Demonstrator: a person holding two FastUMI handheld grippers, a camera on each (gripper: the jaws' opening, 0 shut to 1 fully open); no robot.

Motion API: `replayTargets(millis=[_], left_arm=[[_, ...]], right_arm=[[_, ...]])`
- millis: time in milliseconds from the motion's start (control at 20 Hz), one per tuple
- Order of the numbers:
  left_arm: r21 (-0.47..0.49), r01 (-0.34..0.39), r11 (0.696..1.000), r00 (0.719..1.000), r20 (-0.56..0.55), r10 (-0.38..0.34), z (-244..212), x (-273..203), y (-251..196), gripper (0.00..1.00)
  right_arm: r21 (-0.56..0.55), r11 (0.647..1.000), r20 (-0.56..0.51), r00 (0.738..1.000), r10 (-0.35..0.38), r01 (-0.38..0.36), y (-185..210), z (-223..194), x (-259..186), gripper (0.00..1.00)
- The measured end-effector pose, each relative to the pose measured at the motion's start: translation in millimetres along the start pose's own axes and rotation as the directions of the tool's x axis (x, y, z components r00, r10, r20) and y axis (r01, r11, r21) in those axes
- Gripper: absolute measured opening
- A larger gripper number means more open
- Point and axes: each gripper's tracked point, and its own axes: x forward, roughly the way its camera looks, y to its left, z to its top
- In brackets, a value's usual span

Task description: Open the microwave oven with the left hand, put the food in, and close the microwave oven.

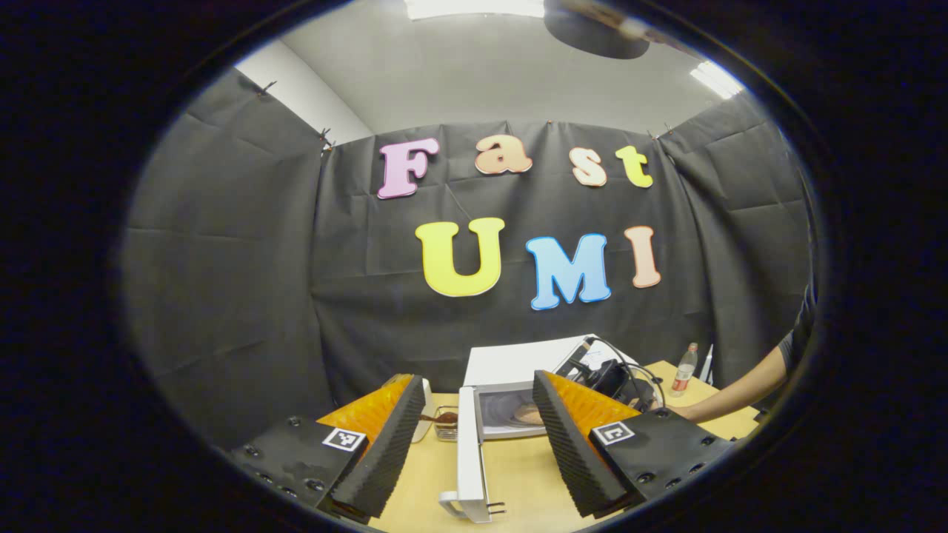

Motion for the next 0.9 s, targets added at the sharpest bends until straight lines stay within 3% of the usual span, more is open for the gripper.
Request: replayTargets(millis=[150, 200, 300, 550, 600, 700, 750, 900], left_arm=[[-0.018, 0.037, 0.999, 0.999, 0.010, -0.037, -0.8, 4.0, -6.5, 1.00], [-0.021, 0.050, 0.999, 0.999, 0.010, -0.050, -1.1, 5.8, -9.3, 0.95], [-0.019, 0.076, 0.997, 0.997, 0.013, -0.075, -1.7, 7.3, -13.6, 1.00], [-0.030, 0.141, 0.990, 0.990, 0.030, -0.140, -2.7, 11.9, -26.8, 1.00], [-0.033, 0.155, 0.987, 0.988, 0.032, -0.154, -3.0, 12.5, -29.3, 0.95], [-0.036, 0.185, 0.982, 0.982, 0.037, -0.183, -3.2, 15.4, -33.1, 1.00], [-0.036, 0.200, 0.979, 0.979, 0.040, -0.199, -2.6, 16.9, -34.8, 0.95], [-0.042, 0.250, 0.967, 0.967, 0.052, -0.248, -4.0, 22.2, -40.4, 0.95]], right_arm=[[0.125, 0.991, 0.045, 0.997, -0.056, 0.050, -18.9, 6.2, -28.3, 0.98], [0.145, 0.987, 0.067, 0.994, -0.081, 0.070, -26.9, 10.4, -39.2, 0.98], [0.181, 0.979, 0.115, 0.987, -0.110, 0.089, -36.3, 22.5, -64.5, 0.98], [0.269, 0.956, 0.187, 0.968, -0.170, 0.116, -49.4, 39.8, -124.1, 0.98], [0.284, 0.952, 0.200, 0.963, -0.179, 0.117, -50.0, 43.3, -133.8, 0.97], [0.320, 0.938, 0.226, 0.951, -0.209, 0.130, -55.2, 52.7, -158.1, 0.98], [0.339, 0.931, 0.242, 0.943, -0.227, 0.137, -59.1, 57.9, -172.0, 0.98], [0.392, 0.903, 0.282, 0.912, -0.298, 0.174, -75.3, 71.0, -212.0, 0.98]])
